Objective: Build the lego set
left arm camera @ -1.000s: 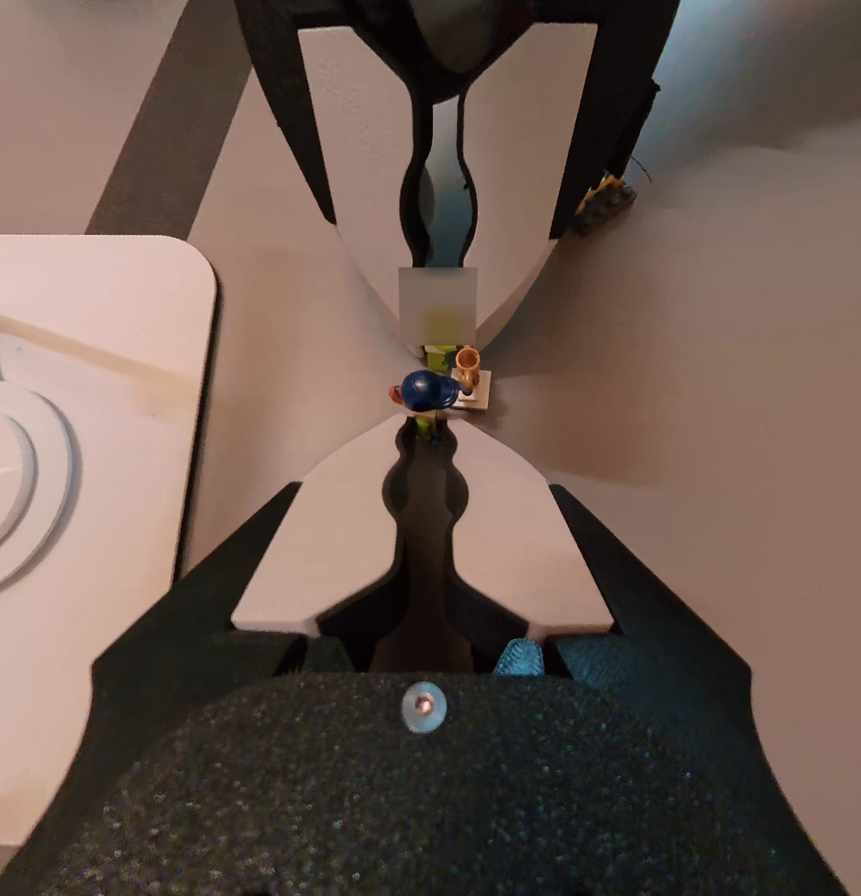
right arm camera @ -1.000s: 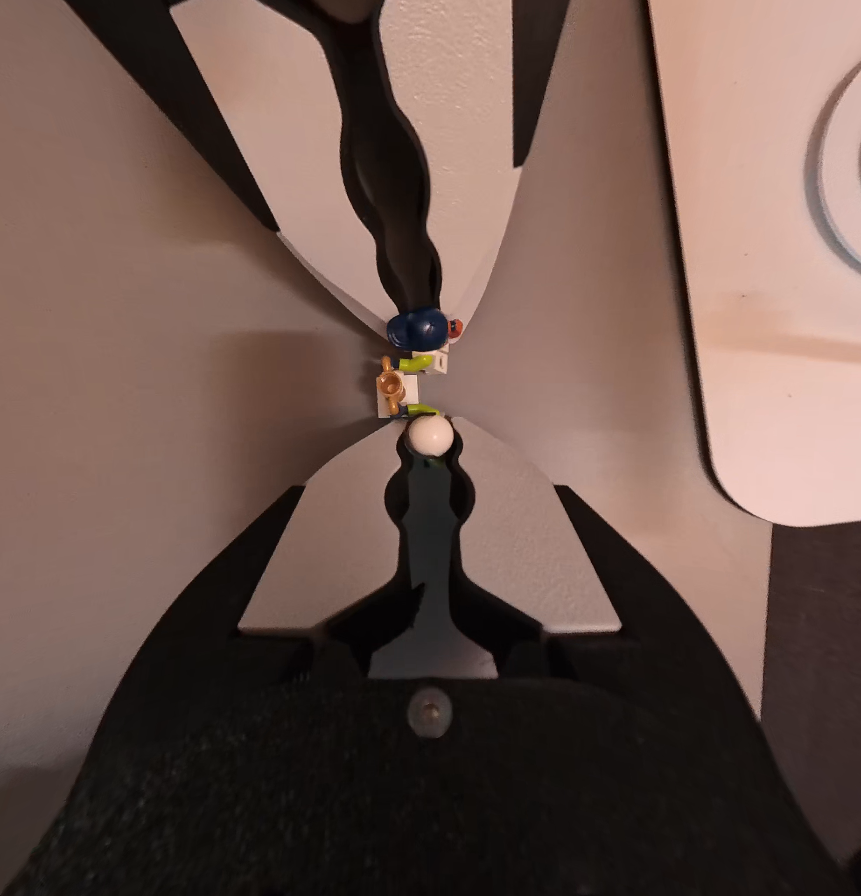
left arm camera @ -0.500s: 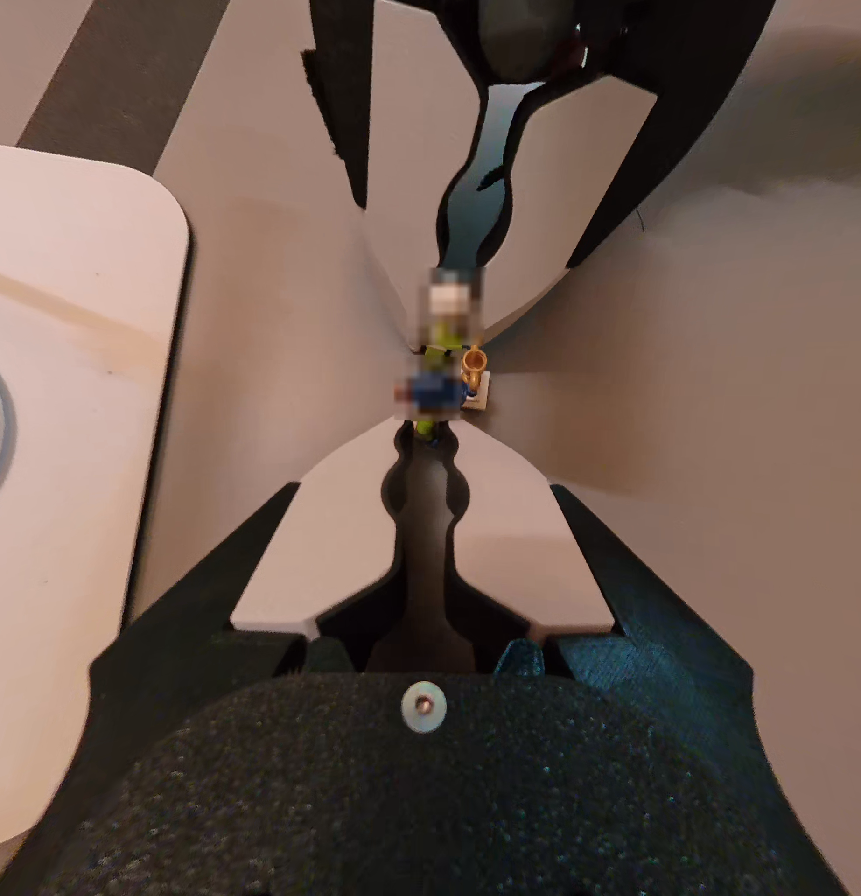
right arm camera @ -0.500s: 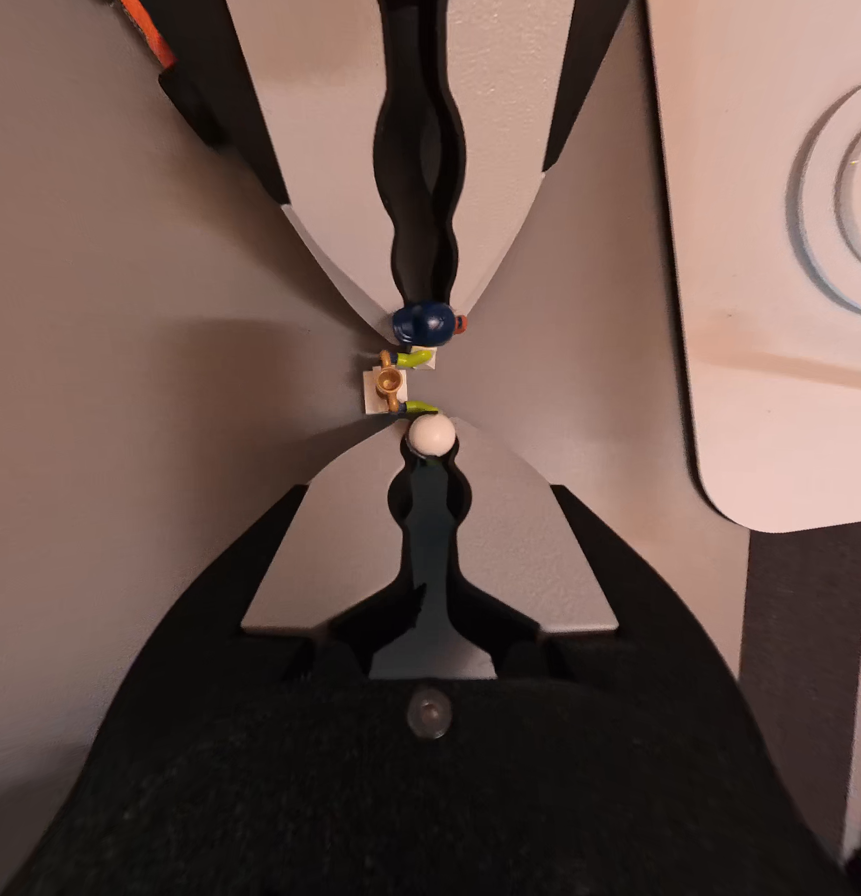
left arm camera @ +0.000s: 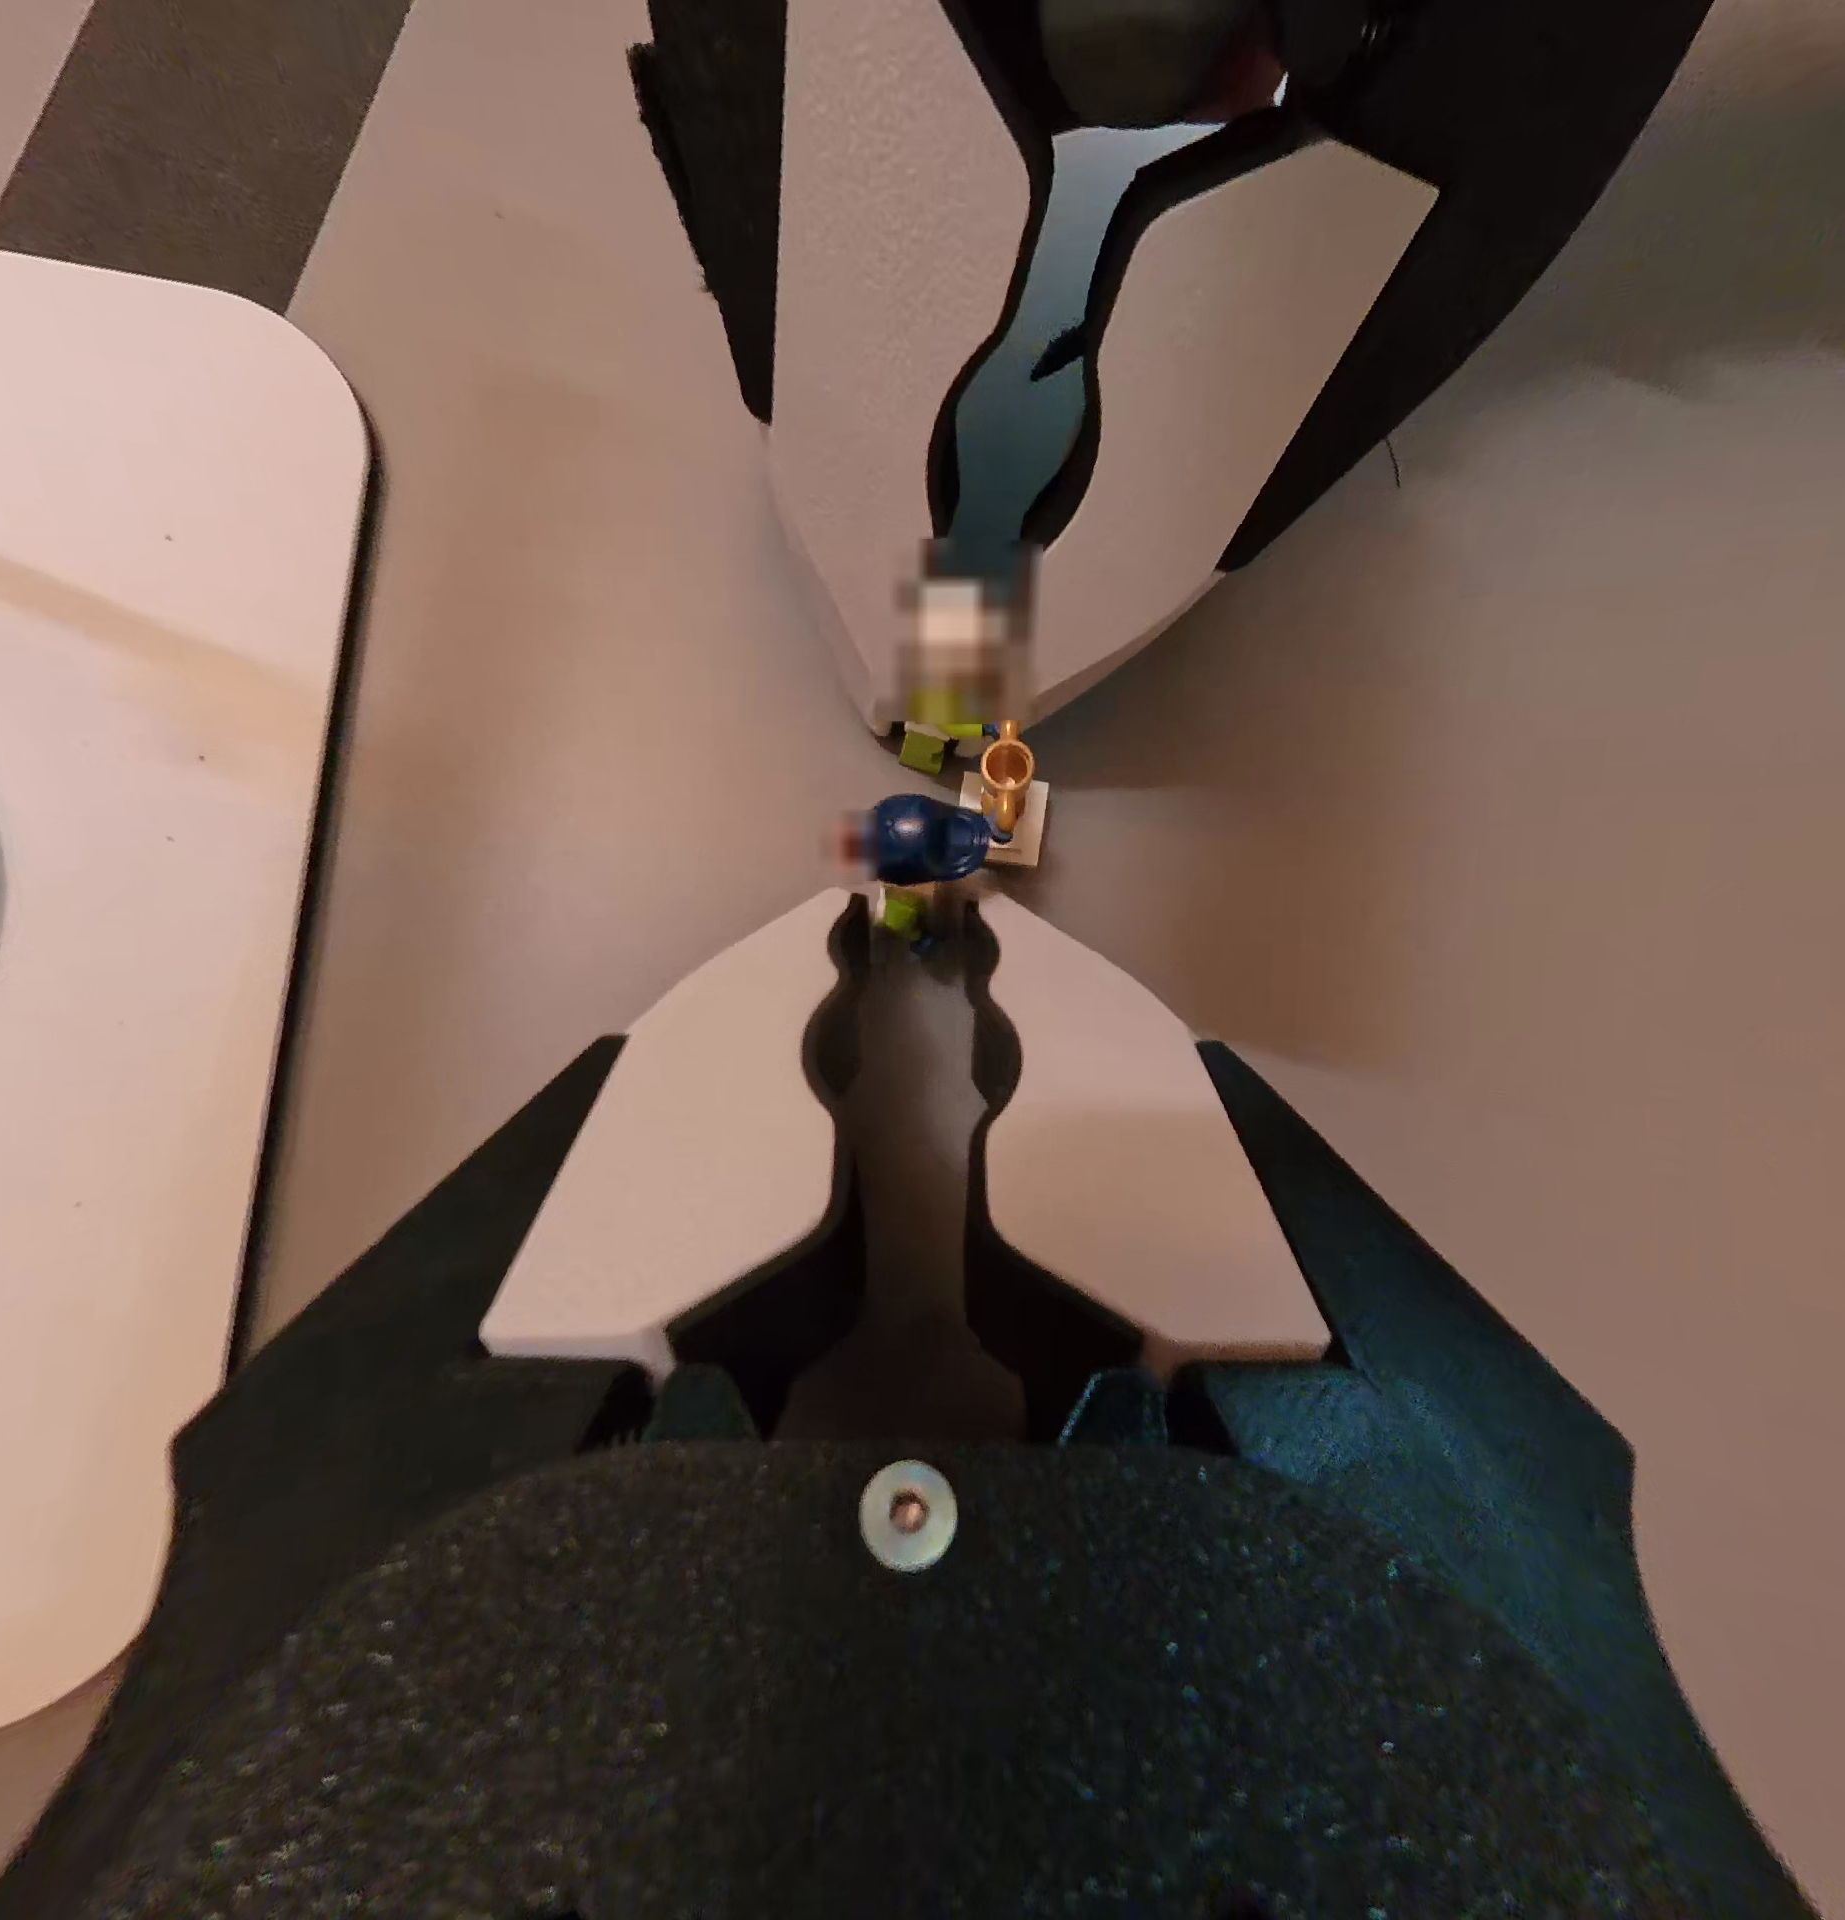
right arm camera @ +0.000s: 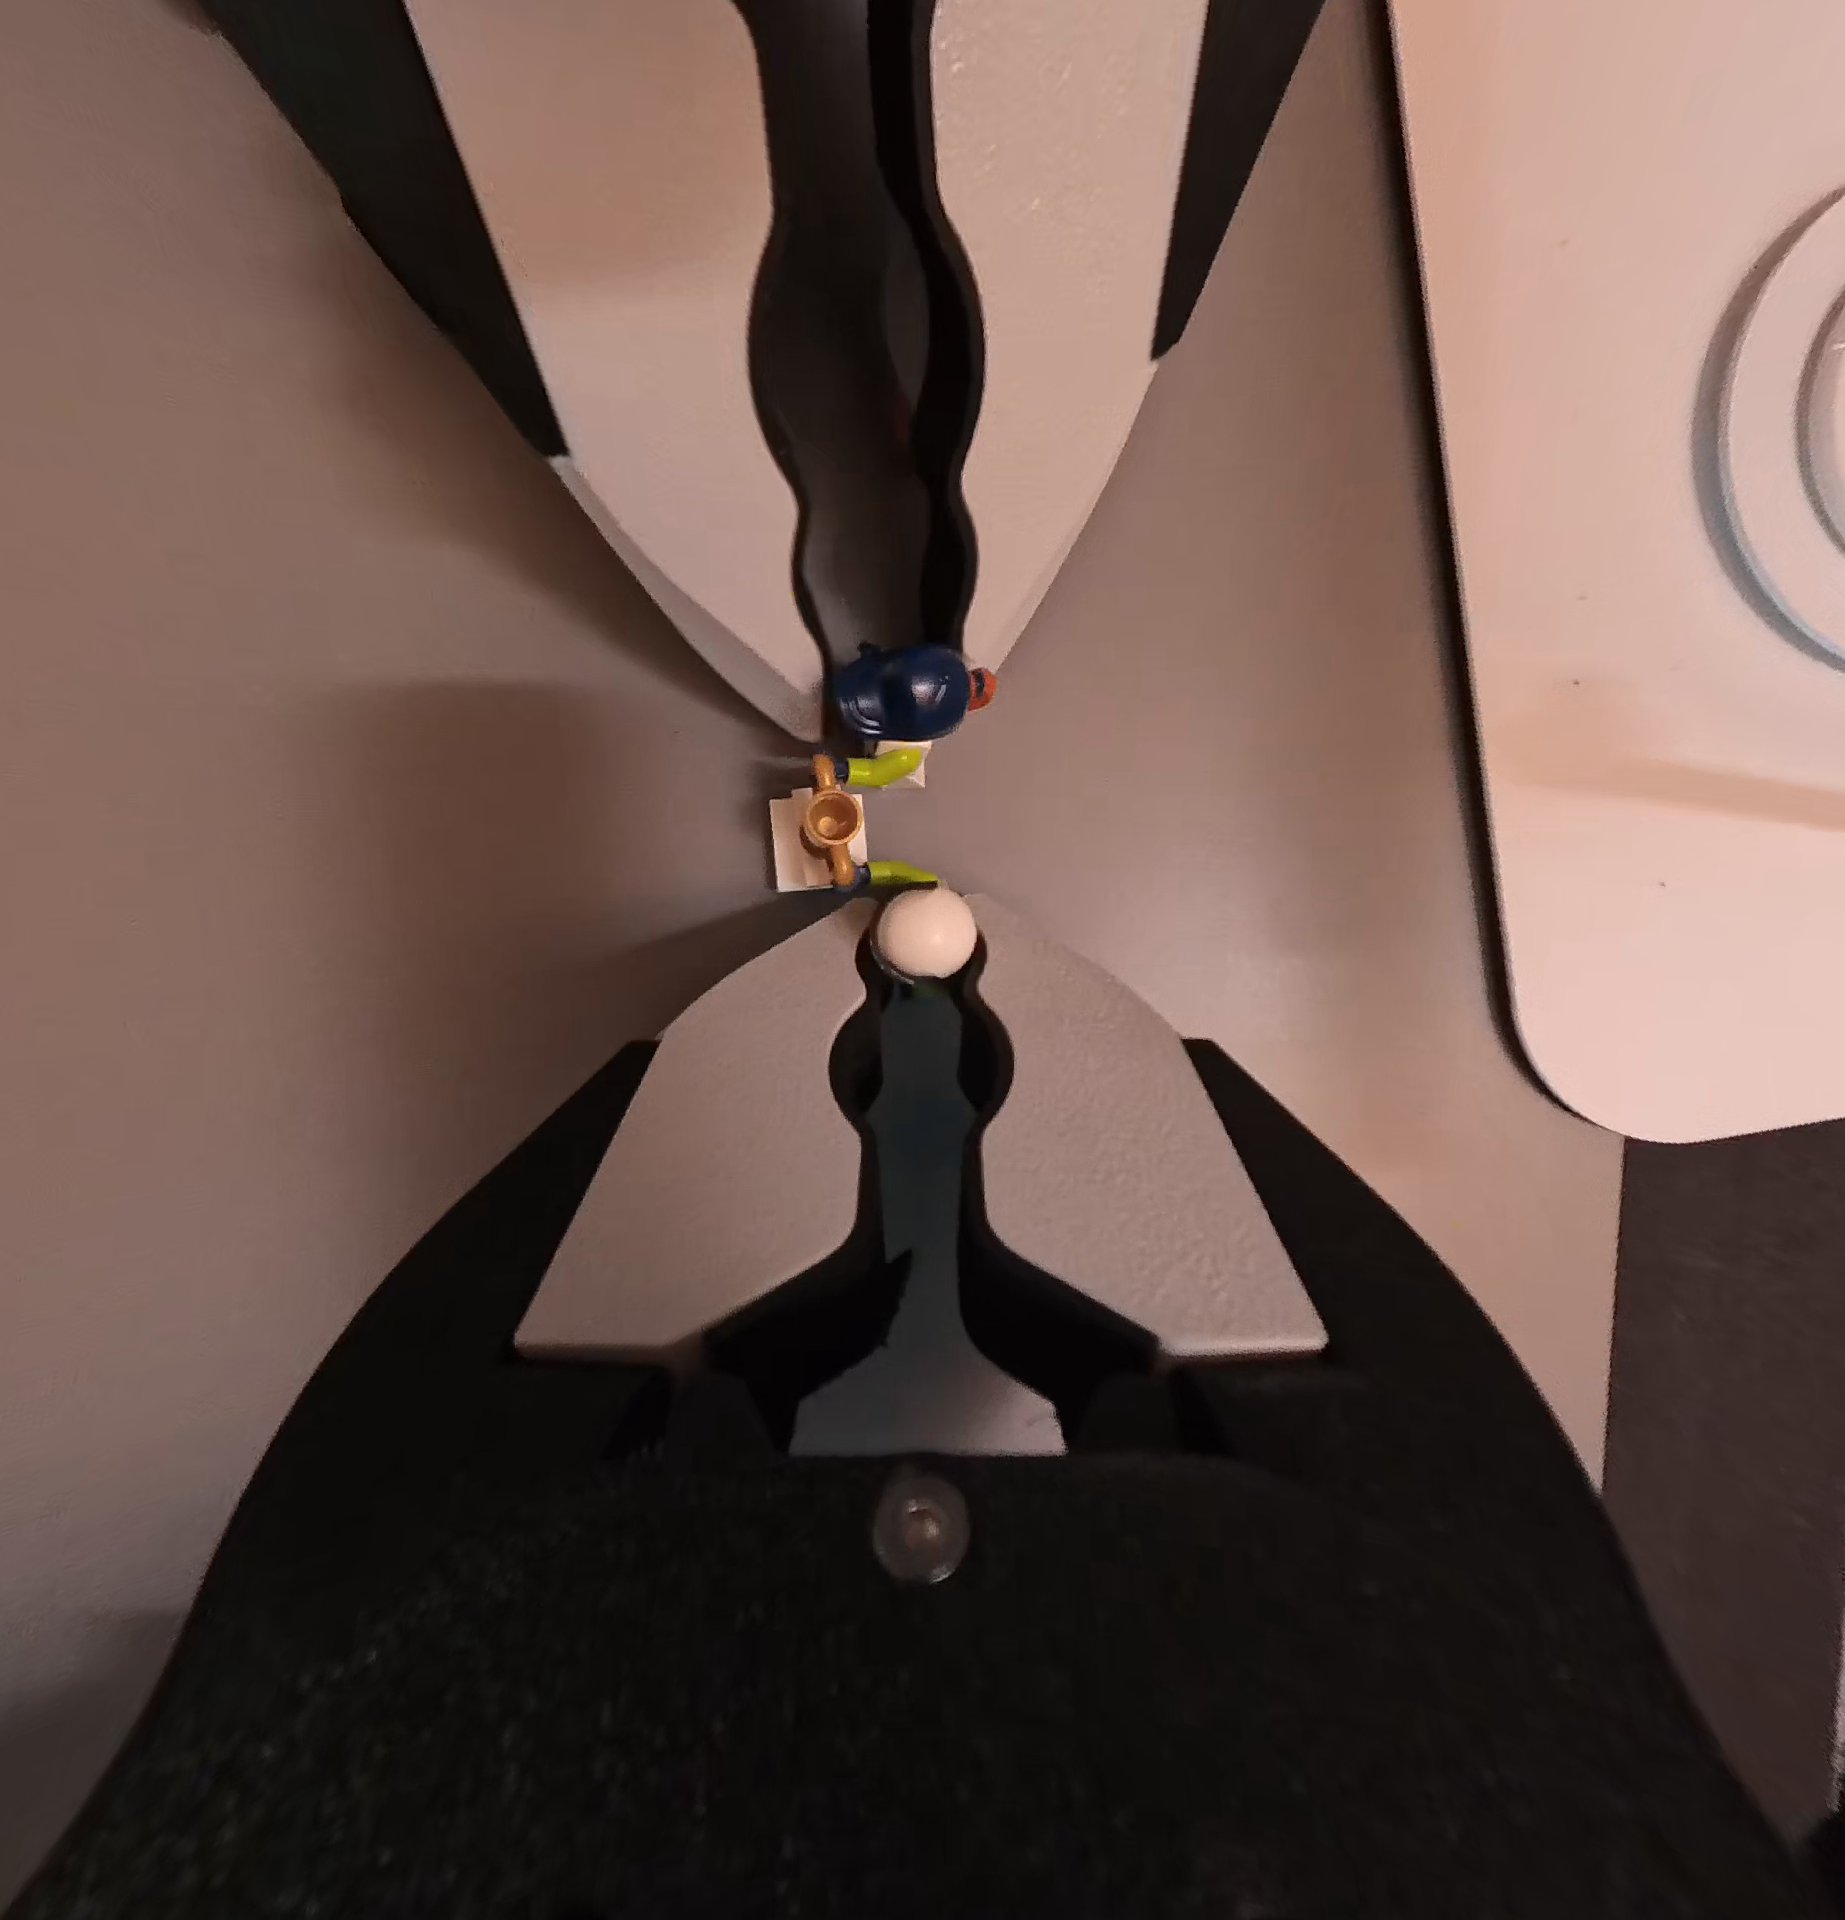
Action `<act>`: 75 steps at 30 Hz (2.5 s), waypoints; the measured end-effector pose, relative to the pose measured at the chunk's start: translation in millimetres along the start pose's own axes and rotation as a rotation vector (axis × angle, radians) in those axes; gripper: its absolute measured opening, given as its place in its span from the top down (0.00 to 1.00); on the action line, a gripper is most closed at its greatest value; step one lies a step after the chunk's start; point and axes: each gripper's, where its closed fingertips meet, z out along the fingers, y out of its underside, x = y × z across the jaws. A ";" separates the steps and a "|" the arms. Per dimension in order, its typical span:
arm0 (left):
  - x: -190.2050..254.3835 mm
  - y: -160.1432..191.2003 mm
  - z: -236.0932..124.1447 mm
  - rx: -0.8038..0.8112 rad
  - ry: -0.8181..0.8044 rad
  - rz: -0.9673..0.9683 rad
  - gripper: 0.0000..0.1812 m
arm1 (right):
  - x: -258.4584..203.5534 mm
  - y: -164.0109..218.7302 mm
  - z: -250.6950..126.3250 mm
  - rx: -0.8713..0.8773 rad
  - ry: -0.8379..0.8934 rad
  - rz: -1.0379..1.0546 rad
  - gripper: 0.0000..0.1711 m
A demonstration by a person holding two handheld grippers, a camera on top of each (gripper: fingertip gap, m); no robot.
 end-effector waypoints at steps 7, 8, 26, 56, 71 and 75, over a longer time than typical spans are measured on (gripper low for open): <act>0.6 1.4 -9.8 0.027 -0.023 0.027 0.88 | -1.2 2.8 -2.8 0.026 0.004 -0.007 0.89; 0.2 1.7 -11.1 0.027 -0.027 0.026 0.88 | -0.8 3.4 -3.8 0.027 0.009 -0.008 0.89; 11.0 -1.2 -30.8 0.100 -0.109 0.013 0.90 | -5.3 -9.9 1.1 0.060 0.049 -0.032 0.82; -0.1 -3.1 -1.9 0.049 0.049 -0.065 0.94 | -8.4 -11.1 3.4 0.028 -0.008 -0.031 0.87; 4.1 3.1 -6.3 0.024 0.015 -0.045 0.86 | -8.8 -9.7 1.2 0.026 -0.024 -0.032 0.81; 2.4 3.8 -8.4 0.033 0.006 -0.035 0.87 | -8.7 -10.8 -1.3 0.035 -0.021 -0.033 0.81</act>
